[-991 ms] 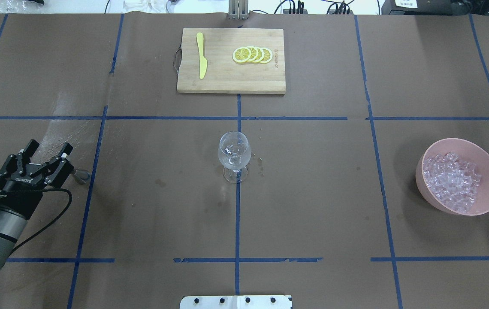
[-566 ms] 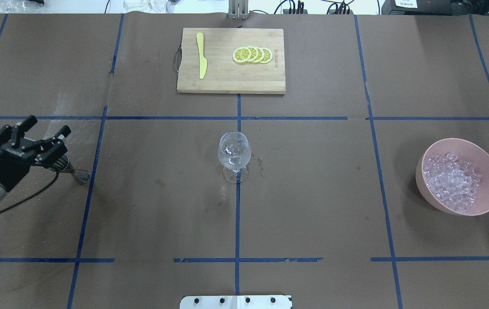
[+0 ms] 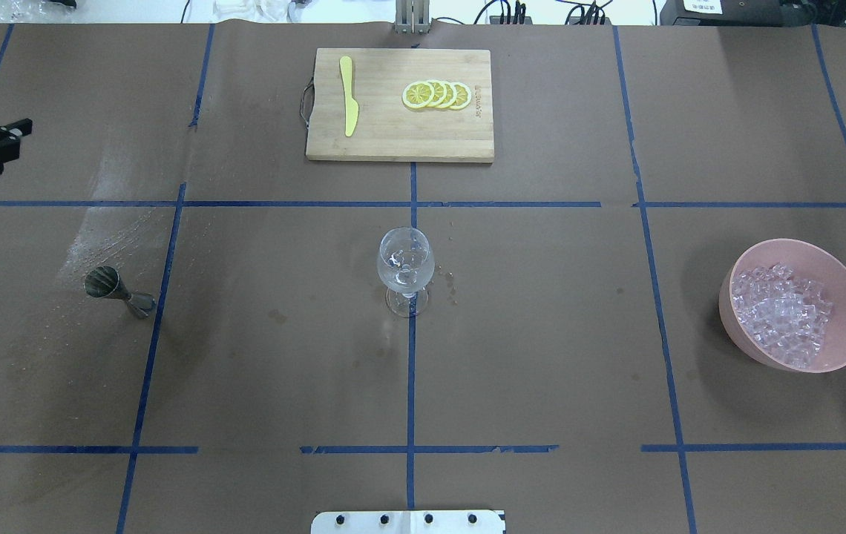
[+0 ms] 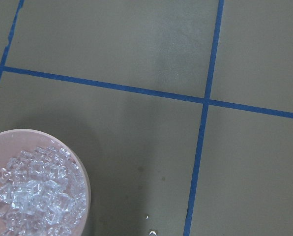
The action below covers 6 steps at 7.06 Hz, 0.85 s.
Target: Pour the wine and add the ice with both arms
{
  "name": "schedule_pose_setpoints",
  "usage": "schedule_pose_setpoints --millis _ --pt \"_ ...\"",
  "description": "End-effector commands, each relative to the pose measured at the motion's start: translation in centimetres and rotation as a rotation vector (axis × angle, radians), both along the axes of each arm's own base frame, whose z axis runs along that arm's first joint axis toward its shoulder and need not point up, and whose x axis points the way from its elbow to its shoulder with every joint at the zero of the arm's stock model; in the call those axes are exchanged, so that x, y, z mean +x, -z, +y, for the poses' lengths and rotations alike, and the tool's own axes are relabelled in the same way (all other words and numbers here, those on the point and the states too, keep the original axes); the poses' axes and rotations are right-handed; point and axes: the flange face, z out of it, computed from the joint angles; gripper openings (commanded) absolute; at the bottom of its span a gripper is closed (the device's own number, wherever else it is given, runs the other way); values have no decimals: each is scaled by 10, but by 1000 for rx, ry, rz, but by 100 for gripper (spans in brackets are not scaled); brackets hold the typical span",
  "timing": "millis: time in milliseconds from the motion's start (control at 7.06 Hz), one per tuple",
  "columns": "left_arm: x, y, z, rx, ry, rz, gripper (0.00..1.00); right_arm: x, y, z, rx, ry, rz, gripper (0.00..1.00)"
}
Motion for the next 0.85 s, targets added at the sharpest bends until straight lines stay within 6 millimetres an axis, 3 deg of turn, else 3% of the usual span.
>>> schedule_pose_setpoints --millis 0,142,283,425,566,708 --pt "-83 -14 -24 -146 -104 -161 100 0 0 -1 2 1 2 100" --pt "-137 -23 -27 -244 -153 -155 100 0 -2 0 -1 2 2 100" --pt "-159 -40 -17 -280 -198 -169 100 0 -8 1 -11 4 1 100" --pt "-166 -92 13 -344 -243 -225 100 0 -7 0 -11 3 1 100" --pt "-167 -125 28 -536 -267 -227 100 0 -6 0 -7 5 1 100" --pt "-166 -150 27 -805 -295 -221 100 0 -4 1 -3 5 1 100"
